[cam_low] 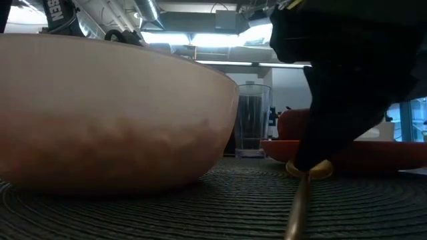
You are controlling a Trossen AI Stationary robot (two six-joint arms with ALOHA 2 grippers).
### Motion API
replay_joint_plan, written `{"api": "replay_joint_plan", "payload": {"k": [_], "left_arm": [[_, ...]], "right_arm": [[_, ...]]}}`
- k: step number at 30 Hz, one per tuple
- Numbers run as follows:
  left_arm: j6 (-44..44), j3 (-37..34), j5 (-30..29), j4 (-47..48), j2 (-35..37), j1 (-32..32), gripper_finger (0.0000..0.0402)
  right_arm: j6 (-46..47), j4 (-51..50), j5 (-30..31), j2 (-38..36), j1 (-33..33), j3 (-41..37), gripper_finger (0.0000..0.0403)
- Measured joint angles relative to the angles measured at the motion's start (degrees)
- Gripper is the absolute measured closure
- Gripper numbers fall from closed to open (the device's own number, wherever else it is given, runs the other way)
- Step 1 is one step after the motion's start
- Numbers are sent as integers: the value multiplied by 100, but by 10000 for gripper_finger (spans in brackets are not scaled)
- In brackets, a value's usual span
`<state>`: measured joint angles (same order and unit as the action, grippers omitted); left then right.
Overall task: Arrange a breakfast setting
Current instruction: Put the spoon on the bottom right of the tablemat
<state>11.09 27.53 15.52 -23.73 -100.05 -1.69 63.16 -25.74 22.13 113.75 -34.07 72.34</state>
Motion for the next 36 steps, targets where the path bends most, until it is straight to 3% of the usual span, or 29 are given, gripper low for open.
{"api": "replay_joint_plan", "payload": {"k": [22, 36], "left_arm": [[-52, -17, -4, -82, 0, 0, 5], [-52, -17, -23, -87, 0, 0, 5]], "right_arm": [[99, -405, -89, 0, 113, 0, 381], [-677, -85, -228, 0, 428, 0, 382]]}}
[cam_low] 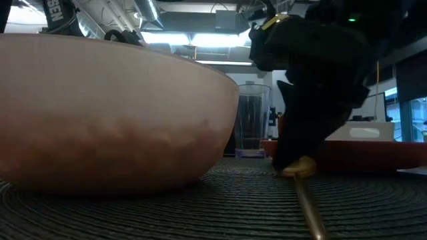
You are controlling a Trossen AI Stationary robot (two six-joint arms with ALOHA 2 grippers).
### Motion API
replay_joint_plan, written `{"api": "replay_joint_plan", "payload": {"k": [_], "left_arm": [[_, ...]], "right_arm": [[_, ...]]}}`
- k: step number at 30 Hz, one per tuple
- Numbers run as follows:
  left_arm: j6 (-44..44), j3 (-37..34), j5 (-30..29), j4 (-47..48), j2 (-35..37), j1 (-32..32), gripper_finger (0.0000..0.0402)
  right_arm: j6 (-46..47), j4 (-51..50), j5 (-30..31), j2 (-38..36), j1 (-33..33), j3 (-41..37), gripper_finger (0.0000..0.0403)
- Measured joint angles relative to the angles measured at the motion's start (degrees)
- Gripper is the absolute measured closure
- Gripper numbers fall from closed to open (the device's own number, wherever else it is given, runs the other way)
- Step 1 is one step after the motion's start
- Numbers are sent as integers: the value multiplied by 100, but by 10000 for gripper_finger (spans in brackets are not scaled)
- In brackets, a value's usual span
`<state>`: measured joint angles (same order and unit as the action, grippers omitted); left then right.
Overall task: Arrange a breakfast setting
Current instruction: Put the spoon on the bottom right of the tablemat
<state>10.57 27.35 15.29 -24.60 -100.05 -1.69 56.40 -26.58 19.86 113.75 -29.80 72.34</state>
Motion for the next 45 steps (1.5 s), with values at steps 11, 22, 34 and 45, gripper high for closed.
{"api": "replay_joint_plan", "payload": {"k": [11, 22, 34, 45], "left_arm": [[2, 0, -11, -1, 0, -2, 5], [2, 0, -42, -4, 0, -2, 5], [-18, -20, -70, -92, 0, -2, 5], [-113, -24, -93, -120, 0, 4, 5]], "right_arm": [[-318, 369, 1, 2, 174, 0, 382], [54, 87, 341, 2, -231, 343, 395], [196, -144, 315, 2, -122, 103, 398], [80, 161, 192, 2, 31, -164, 397]]}}
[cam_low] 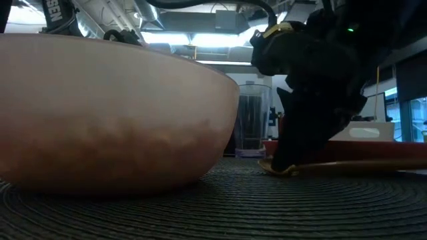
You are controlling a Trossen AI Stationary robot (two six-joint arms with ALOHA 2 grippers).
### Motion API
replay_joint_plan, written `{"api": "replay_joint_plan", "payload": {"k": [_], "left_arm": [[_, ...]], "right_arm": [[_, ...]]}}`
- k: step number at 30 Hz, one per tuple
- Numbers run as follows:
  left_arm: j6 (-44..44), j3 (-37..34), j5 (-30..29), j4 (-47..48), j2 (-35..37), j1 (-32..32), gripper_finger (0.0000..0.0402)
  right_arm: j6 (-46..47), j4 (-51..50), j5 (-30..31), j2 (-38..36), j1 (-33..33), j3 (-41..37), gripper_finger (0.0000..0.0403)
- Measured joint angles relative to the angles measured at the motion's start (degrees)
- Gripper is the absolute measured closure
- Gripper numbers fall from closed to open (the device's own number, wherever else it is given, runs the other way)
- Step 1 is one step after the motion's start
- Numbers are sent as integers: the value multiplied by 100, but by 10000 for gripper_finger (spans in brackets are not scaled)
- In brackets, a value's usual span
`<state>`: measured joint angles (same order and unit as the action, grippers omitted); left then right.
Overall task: Arrange a breakfast setting
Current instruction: Put the spoon on the bottom right of the tablemat
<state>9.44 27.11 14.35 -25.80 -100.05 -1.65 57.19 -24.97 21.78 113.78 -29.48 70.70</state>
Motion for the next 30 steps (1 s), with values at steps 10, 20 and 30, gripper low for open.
{"api": "replay_joint_plan", "payload": {"k": [10, 20, 30], "left_arm": [[-30, 0, 2, -2, 0, 0, 5], [-32, 0, 2, -13, 0, 0, 5], [-32, 0, 2, -17, 0, -2, 5]], "right_arm": [[-55, 156, -41, 0, 27, 18, 395], [186, -29, 217, 0, -357, 411, 394], [1591, -994, 149, 0, -1080, 411, 394]]}}
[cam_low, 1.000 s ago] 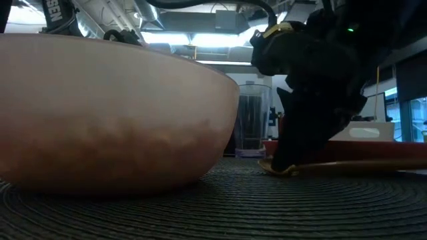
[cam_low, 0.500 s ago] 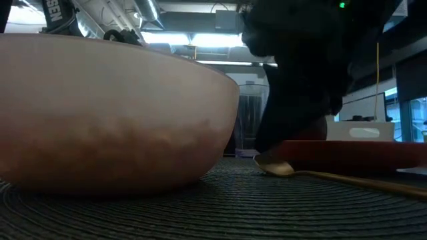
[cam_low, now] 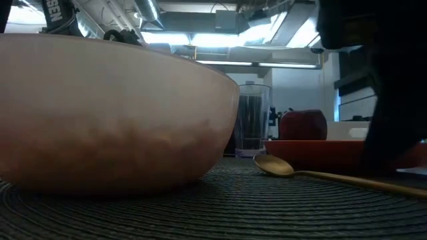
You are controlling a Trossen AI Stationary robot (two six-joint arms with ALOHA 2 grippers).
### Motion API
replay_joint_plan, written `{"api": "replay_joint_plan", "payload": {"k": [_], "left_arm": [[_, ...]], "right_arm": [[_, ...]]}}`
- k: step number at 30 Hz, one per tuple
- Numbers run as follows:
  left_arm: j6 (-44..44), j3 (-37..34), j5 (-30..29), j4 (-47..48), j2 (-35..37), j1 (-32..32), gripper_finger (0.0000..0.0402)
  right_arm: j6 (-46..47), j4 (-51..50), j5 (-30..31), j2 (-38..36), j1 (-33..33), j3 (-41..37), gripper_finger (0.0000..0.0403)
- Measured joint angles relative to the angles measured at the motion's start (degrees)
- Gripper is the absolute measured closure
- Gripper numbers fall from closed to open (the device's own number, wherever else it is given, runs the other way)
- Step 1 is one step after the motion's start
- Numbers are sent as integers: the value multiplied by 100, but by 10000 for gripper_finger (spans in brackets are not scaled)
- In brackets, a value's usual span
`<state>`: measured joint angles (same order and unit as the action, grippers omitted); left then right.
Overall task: Arrange a breakfast setting
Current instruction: Put the spoon on the bottom right of the tablemat
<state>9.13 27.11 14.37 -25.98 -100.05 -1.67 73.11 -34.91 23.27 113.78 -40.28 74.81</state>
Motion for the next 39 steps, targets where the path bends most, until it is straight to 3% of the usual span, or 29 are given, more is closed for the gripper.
{"api": "replay_joint_plan", "payload": {"k": [19, 39], "left_arm": [[-80, -13, 0, -74, -4, 0, 5], [-280, -22, -33, -238, -31, 0, 5]], "right_arm": [[52, 139, -347, 0, -58, -144, 394], [-591, 509, -486, 2, 38, -144, 399]]}}
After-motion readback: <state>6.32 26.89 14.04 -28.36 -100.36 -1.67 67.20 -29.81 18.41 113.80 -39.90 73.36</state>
